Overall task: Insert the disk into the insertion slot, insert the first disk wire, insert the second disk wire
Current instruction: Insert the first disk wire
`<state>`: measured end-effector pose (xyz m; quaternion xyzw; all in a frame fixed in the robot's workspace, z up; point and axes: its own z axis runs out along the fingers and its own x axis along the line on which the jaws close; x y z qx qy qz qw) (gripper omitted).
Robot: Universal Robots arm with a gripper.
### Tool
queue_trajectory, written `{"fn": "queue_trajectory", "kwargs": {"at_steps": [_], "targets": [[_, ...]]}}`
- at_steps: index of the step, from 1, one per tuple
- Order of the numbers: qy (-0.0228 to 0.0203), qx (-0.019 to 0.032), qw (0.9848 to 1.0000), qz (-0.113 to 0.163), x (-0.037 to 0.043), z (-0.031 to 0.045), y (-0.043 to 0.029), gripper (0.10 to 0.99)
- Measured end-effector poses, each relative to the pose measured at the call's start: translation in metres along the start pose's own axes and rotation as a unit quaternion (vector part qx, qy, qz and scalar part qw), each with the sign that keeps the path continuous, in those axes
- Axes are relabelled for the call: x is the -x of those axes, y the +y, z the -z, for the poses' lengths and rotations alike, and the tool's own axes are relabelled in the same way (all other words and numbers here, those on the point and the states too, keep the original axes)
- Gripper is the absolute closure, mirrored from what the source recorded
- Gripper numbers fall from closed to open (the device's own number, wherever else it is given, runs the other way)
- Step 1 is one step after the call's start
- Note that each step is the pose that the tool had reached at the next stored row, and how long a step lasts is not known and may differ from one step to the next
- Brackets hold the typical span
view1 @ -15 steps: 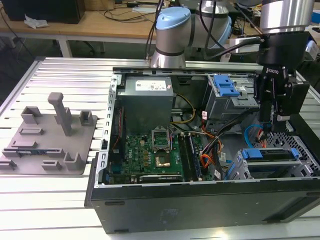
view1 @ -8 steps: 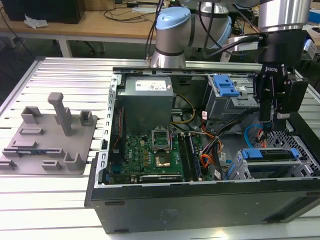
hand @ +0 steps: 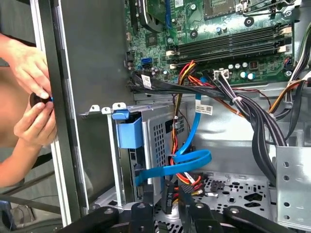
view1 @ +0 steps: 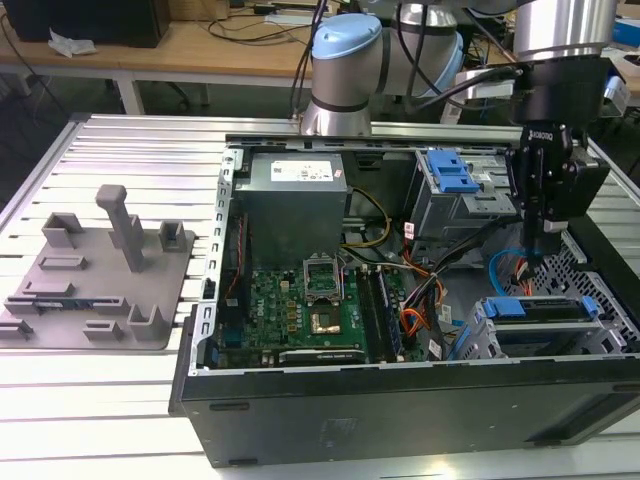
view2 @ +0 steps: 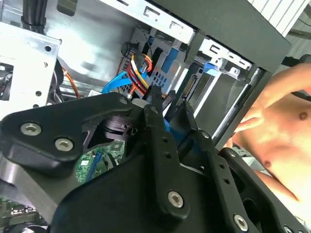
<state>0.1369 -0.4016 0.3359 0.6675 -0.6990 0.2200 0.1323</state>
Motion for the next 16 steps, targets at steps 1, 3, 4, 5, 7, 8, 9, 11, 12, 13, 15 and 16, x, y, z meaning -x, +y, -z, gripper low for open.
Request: {"fn": "queue_trajectory", "kwargs": {"at_steps": [1, 3, 4, 5, 7, 8, 9, 11, 12, 13, 15, 16], "targets": [[0.0069, -0.0005, 1.0000, 0.001, 0.0011, 0.0006, 0.0001, 0.753], [0.0225, -0.0016, 0.9997, 0.002, 0.0037, 0.0015, 0.0003, 0.753], [0.0248, -0.0018, 0.9997, 0.003, 0.0044, 0.0014, 0.0004, 0.753], [0.0274, -0.0020, 0.9996, 0.003, 0.0051, 0.0013, 0.0006, 0.753], [0.0292, -0.0022, 0.9996, 0.003, 0.0057, 0.0012, 0.0006, 0.753], [0.0297, -0.0022, 0.9996, 0.003, 0.0058, 0.0012, 0.0007, 0.753], [0.0301, -0.0022, 0.9995, 0.003, 0.0060, 0.0013, 0.0008, 0.753], [0.0306, -0.0022, 0.9995, 0.003, 0.0065, 0.0014, 0.0011, 0.765], [0.0306, -0.0022, 0.9995, 0.003, 0.0068, 0.0016, 0.0014, 0.839], [0.0306, -0.0024, 0.9995, 0.003, 0.0072, 0.0017, 0.0020, 0.839], [0.0305, -0.0027, 0.9995, 0.003, 0.0075, 0.0015, 0.0021, 0.839], [0.0305, -0.0027, 0.9995, 0.003, 0.0079, 0.0014, 0.0022, 0.839]]}}
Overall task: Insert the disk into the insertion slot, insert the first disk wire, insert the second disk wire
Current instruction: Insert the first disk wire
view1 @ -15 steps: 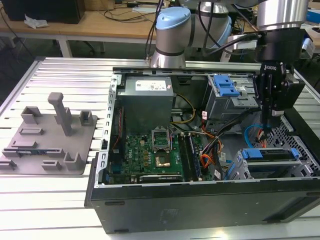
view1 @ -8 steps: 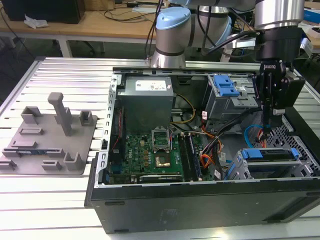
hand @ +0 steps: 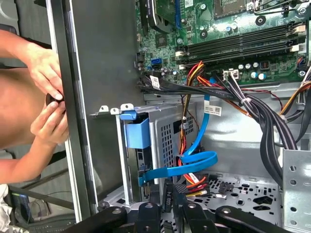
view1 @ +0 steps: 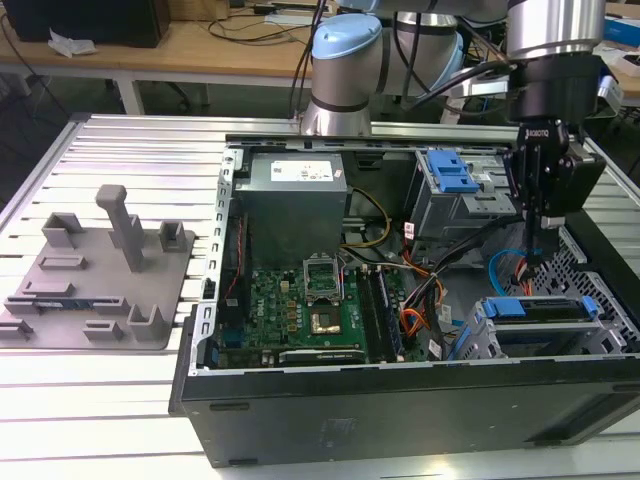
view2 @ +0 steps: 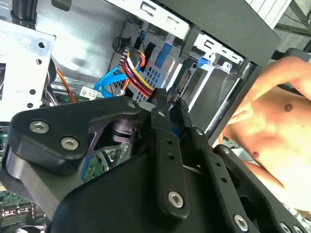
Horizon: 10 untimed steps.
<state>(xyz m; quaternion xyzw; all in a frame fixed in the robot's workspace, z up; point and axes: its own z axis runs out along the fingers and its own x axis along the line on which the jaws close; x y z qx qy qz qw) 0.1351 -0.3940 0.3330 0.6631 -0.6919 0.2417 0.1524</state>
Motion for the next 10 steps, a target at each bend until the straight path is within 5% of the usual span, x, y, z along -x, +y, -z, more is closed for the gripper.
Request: {"fn": "queue_trajectory", "kwargs": {"at_steps": [10], "targets": [[-0.0017, -0.0116, 0.9999, 0.009, 0.0028, -0.0016, 0.0024, 0.839]]}}
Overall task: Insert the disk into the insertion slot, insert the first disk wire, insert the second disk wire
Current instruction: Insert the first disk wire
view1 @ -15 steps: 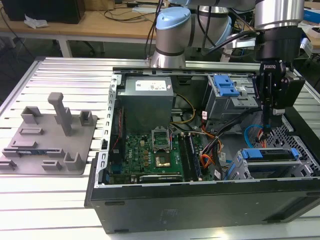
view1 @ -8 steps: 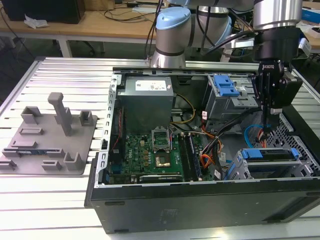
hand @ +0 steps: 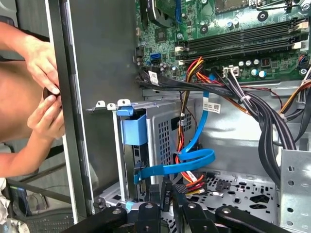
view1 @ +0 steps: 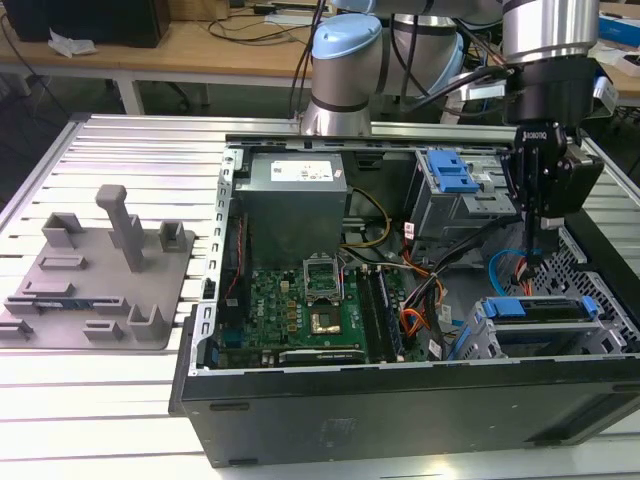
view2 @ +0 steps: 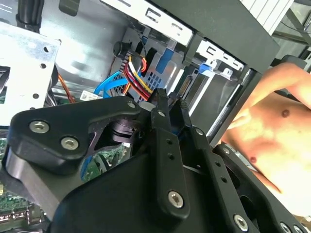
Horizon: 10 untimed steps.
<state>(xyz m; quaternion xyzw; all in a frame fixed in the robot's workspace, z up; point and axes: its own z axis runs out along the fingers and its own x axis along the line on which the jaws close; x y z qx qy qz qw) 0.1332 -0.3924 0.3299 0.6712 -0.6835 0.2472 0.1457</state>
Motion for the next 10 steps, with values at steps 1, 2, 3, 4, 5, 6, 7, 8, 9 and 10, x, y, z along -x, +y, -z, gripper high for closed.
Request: {"fn": "queue_trajectory", "kwargs": {"at_steps": [1, 2, 3, 4, 5, 6, 7, 8, 9, 10], "targets": [[0.0000, 0.0000, 1.0000, 0.000, 0.0003, 0.0002, 0.0006, 0.839], [0.0000, 0.0000, 1.0000, 0.000, 0.0005, 0.0003, 0.0010, 0.839], [-0.0001, 0.0000, 1.0000, 0.000, 0.0007, 0.0003, 0.0013, 0.839], [-0.0001, 0.0000, 1.0000, 0.000, 0.0008, 0.0002, 0.0013, 0.839], [0.0000, -0.0001, 1.0000, 0.000, 0.0011, 0.0001, 0.0013, 0.839], [0.0001, 0.0000, 1.0000, 0.000, 0.0012, 0.0000, 0.0014, 0.839], [0.0001, 0.0000, 1.0000, 0.000, 0.0013, -0.0001, 0.0015, 0.839], [0.0001, 0.0000, 1.0000, 0.000, 0.0016, -0.0003, 0.0015, 0.839], [0.0004, 0.0000, 1.0000, 0.000, 0.0018, -0.0005, 0.0016, 0.855], [0.0006, 0.0000, 1.0000, 0.000, 0.0019, -0.0006, 0.0016, 0.922]]}}
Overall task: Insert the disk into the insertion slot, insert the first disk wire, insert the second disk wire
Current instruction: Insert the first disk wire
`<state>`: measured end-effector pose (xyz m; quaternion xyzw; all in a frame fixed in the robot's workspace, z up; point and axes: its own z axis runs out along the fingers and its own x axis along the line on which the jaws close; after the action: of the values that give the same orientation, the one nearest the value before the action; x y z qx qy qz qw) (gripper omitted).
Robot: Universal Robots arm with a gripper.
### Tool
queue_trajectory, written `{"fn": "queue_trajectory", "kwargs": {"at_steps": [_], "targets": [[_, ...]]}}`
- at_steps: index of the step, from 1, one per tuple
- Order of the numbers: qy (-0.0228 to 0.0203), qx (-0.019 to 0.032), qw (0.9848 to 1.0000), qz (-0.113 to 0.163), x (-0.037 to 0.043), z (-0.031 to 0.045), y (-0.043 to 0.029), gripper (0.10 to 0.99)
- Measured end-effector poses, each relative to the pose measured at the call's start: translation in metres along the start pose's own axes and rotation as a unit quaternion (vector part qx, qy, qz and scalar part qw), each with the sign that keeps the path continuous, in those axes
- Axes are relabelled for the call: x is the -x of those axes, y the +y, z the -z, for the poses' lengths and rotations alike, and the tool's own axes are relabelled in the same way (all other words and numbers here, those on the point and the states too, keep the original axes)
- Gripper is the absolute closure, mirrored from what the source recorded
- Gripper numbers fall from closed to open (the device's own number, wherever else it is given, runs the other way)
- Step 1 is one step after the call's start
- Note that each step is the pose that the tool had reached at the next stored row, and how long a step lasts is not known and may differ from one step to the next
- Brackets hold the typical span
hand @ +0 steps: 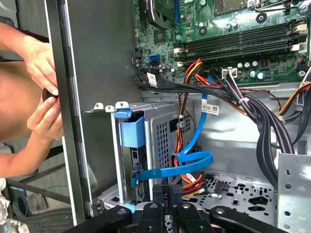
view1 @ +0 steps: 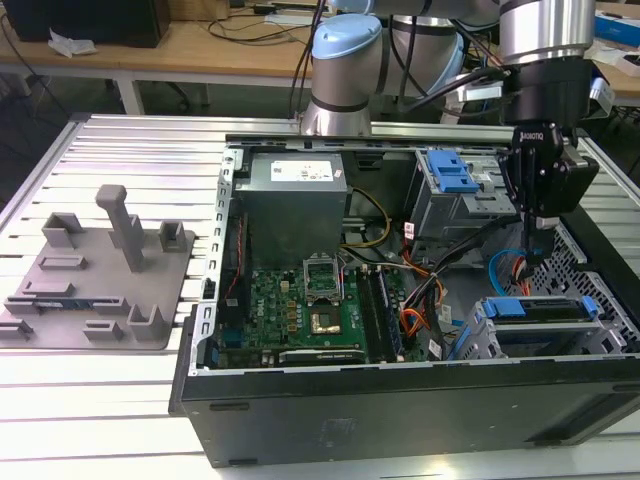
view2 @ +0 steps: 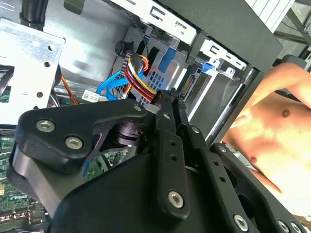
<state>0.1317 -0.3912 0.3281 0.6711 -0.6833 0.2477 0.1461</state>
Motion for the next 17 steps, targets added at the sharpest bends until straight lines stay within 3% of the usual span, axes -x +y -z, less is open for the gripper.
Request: {"fn": "queue_trajectory", "kwargs": {"at_steps": [5, 7, 8, 9, 10, 12, 13, 15, 17], "targets": [[0.0002, 0.0004, 1.0000, 0.000, 0.0001, -0.0002, -0.0003, 0.922], [0.0004, 0.0162, 0.9998, 0.010, 0.0004, -0.0010, -0.0064, 0.922], [-0.0003, 0.0403, 0.9989, 0.026, 0.0010, -0.0023, -0.0164, 0.922], [-0.0005, 0.0508, 0.9982, 0.032, 0.0012, -0.0029, -0.0208, 0.922], [-0.0007, 0.0578, 0.9976, 0.037, 0.0014, -0.0033, -0.0237, 0.922], [-0.0017, 0.0811, 0.9954, 0.052, 0.0017, -0.0047, -0.0332, 0.922], [-0.0058, 0.0847, 0.9949, 0.054, 0.0000, -0.0060, -0.0346, 0.922], [-0.0111, 0.0851, 0.9949, 0.053, -0.0025, -0.0078, -0.0347, 0.922], [-0.0246, 0.0852, 0.9948, 0.050, -0.0047, -0.0097, -0.0360, 0.922]]}}
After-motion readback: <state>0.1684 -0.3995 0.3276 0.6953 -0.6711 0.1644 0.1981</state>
